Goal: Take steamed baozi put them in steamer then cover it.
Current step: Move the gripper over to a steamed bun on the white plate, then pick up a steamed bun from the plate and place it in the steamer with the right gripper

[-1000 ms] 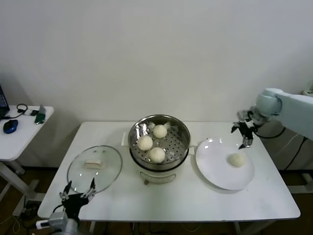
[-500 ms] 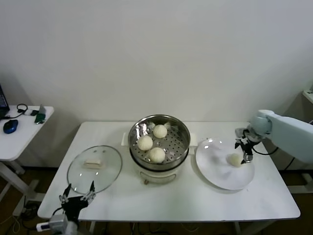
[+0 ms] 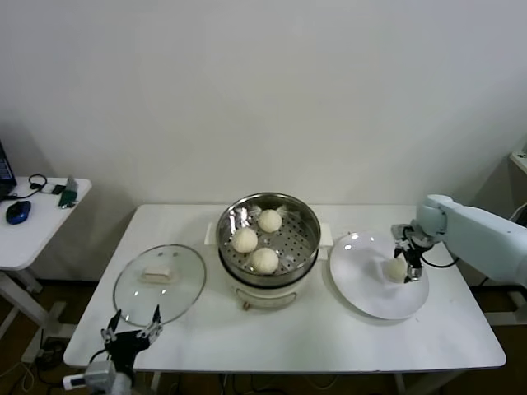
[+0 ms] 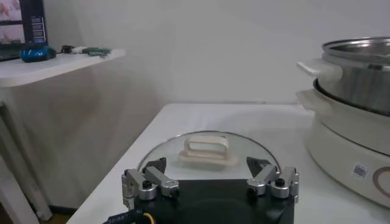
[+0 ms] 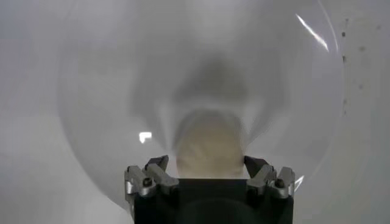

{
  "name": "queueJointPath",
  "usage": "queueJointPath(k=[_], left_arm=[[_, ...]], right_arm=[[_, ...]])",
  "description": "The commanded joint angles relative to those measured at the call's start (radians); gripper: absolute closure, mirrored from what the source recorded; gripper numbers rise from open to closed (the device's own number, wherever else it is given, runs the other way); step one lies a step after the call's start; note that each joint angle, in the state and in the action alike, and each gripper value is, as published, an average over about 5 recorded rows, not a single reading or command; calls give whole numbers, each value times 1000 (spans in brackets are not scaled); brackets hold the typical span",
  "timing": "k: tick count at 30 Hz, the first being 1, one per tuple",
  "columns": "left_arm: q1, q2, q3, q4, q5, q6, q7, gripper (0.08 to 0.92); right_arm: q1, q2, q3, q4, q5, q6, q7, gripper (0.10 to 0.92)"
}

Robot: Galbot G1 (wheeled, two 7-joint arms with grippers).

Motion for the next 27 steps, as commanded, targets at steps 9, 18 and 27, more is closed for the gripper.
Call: queueJointPath(k=[9, 18, 27], left_arm=[[5, -2, -1, -2, 0, -6, -2, 177], [-1, -2, 3, -2, -3, -9, -3, 177], [-7, 2, 4, -6, -6, -8, -4, 177]], right_arm=[[19, 6, -36, -17, 11, 15, 10, 246], [85, -10, -69, 49, 59, 5, 24, 311], [236, -39, -118, 196, 150, -19, 38, 338]])
